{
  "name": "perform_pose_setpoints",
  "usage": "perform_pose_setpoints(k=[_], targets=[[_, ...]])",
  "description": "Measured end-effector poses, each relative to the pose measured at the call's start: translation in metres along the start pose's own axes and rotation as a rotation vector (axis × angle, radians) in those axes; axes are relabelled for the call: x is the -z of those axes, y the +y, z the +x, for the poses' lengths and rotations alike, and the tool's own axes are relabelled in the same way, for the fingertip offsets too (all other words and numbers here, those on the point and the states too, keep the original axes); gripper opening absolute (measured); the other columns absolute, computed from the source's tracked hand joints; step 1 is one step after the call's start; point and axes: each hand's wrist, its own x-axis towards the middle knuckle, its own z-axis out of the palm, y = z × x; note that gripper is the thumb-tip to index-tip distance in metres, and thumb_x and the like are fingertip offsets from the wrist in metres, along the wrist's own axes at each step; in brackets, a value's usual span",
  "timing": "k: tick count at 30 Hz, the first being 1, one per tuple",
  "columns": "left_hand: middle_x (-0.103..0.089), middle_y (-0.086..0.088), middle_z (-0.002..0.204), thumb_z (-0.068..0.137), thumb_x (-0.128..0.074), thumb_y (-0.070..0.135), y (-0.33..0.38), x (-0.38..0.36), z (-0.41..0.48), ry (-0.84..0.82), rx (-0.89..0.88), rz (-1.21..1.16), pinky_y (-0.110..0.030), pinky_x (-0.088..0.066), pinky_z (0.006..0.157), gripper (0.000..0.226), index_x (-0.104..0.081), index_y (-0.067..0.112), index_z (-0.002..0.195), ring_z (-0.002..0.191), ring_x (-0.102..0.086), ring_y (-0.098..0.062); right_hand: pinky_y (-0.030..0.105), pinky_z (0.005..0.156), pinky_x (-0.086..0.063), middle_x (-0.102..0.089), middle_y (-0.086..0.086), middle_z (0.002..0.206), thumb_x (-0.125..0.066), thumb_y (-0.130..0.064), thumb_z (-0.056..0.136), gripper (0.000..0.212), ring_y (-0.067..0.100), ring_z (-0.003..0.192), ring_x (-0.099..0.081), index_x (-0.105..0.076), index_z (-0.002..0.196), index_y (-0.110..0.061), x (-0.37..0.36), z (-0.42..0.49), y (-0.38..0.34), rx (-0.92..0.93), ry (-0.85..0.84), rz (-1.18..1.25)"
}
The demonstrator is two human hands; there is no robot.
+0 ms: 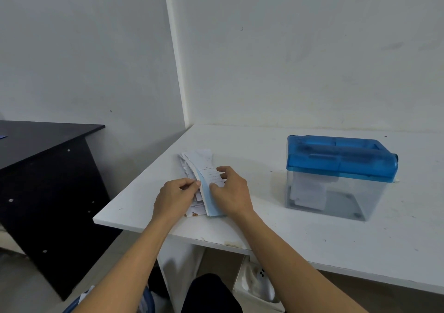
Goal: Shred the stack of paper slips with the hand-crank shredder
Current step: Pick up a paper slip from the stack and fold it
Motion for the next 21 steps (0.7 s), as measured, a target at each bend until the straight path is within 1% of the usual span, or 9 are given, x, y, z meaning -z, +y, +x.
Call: perform_pose_setpoints(k=[2, 4, 6, 8, 9, 11, 15, 18, 21], targets=[[-0.074, 0.006, 0.102, 0.097, -0.065, 0.035, 0.0017, 0.0004, 0.0005, -0.014, 0.017, -0.014, -0.041, -0.057, 0.092, 0.023, -0.076, 0.020, 0.111, 0.092, -0.069, -0.013, 0.026, 0.088, -0.050, -0.054, 0.001, 0.143, -0.060, -0.022, 0.094, 0.051, 0.022, 0.123, -0.056, -0.045, 0.143, -0.023, 0.0009, 0.0004, 0.0001, 0.008, -0.003, 0.004], [-0.075, 0.007, 0.101, 0.095, -0.067, 0.034, 0.0024, 0.0016, 0.0010, -0.036, 0.033, -0.035, -0.043, -0.057, 0.093, 0.024, -0.076, 0.020, 0.112, 0.091, -0.070, -0.012, 0.027, 0.089, -0.051, -0.054, 0.000, 0.142, -0.062, -0.023, 0.093, 0.052, 0.021, 0.123, -0.056, -0.046, 0.143, -0.024, 0.0021, 0.0002, -0.0003, 0.011, -0.013, 0.017], [-0.076, 0.008, 0.092, 0.093, -0.070, 0.035, 0.0030, 0.0024, 0.0016, -0.041, 0.059, -0.060, -0.043, -0.058, 0.090, 0.020, -0.078, 0.022, 0.106, 0.084, -0.072, -0.011, 0.031, 0.097, -0.052, -0.054, -0.001, 0.141, -0.064, -0.025, 0.091, 0.054, 0.021, 0.126, -0.054, -0.048, 0.143, -0.022, 0.0024, -0.0015, -0.0022, 0.025, -0.033, 0.031], [-0.076, 0.008, 0.080, 0.092, -0.071, 0.037, 0.0038, 0.0028, 0.0024, -0.034, 0.081, -0.075, -0.043, -0.060, 0.086, 0.015, -0.080, 0.024, 0.094, 0.076, -0.072, -0.011, 0.037, 0.104, -0.049, -0.054, -0.002, 0.142, -0.066, -0.030, 0.089, 0.058, 0.019, 0.130, -0.051, -0.048, 0.143, -0.022, 0.0013, -0.0029, -0.0028, 0.055, -0.053, 0.032], [-0.075, 0.009, 0.075, 0.091, -0.071, 0.038, 0.0042, 0.0026, 0.0030, -0.032, 0.089, -0.083, -0.043, -0.060, 0.084, 0.016, -0.079, 0.025, 0.088, 0.073, -0.072, -0.010, 0.037, 0.106, -0.047, -0.053, -0.003, 0.142, -0.067, -0.033, 0.088, 0.060, 0.018, 0.131, -0.050, -0.048, 0.144, -0.021, 0.0010, -0.0038, -0.0034, 0.068, -0.063, 0.021], [-0.074, 0.010, 0.072, 0.090, -0.072, 0.043, 0.0048, 0.0022, 0.0033, -0.029, 0.097, -0.082, -0.044, -0.060, 0.083, 0.020, -0.078, 0.026, 0.081, 0.071, -0.072, -0.011, 0.034, 0.108, -0.043, -0.051, -0.003, 0.143, -0.067, -0.034, 0.088, 0.062, 0.016, 0.132, -0.047, -0.046, 0.145, -0.021, 0.0006, -0.0039, -0.0036, 0.086, -0.071, -0.015], [-0.075, 0.011, 0.075, 0.088, -0.068, 0.056, 0.0053, 0.0032, 0.0021, -0.032, 0.095, -0.084, -0.046, -0.059, 0.084, 0.029, -0.078, 0.029, 0.083, 0.078, -0.072, -0.014, 0.031, 0.109, -0.041, -0.051, -0.001, 0.143, -0.067, -0.028, 0.088, 0.061, 0.017, 0.133, -0.046, -0.046, 0.146, -0.020, 0.0003, -0.0028, -0.0017, 0.099, -0.068, -0.052], [-0.073, 0.008, 0.073, 0.091, -0.066, 0.055, 0.0041, 0.0036, 0.0016, -0.029, 0.085, -0.058, -0.046, -0.058, 0.081, 0.031, -0.075, 0.028, 0.080, 0.076, -0.070, -0.018, 0.031, 0.110, -0.040, -0.052, 0.000, 0.143, -0.064, -0.026, 0.090, 0.057, 0.018, 0.133, -0.047, -0.048, 0.145, -0.019, -0.0008, -0.0026, -0.0002, 0.082, -0.035, -0.037], [-0.069, 0.005, 0.074, 0.092, -0.065, 0.049, 0.0028, 0.0010, 0.0013, -0.009, 0.081, 0.013, -0.041, -0.053, 0.070, 0.029, -0.067, 0.024, 0.079, 0.074, -0.066, -0.020, 0.026, 0.106, -0.038, -0.053, 0.000, 0.142, -0.063, -0.026, 0.092, 0.053, 0.017, 0.131, -0.048, -0.049, 0.143, -0.019, 0.0011, -0.0026, -0.0009, 0.066, 0.049, -0.011]])
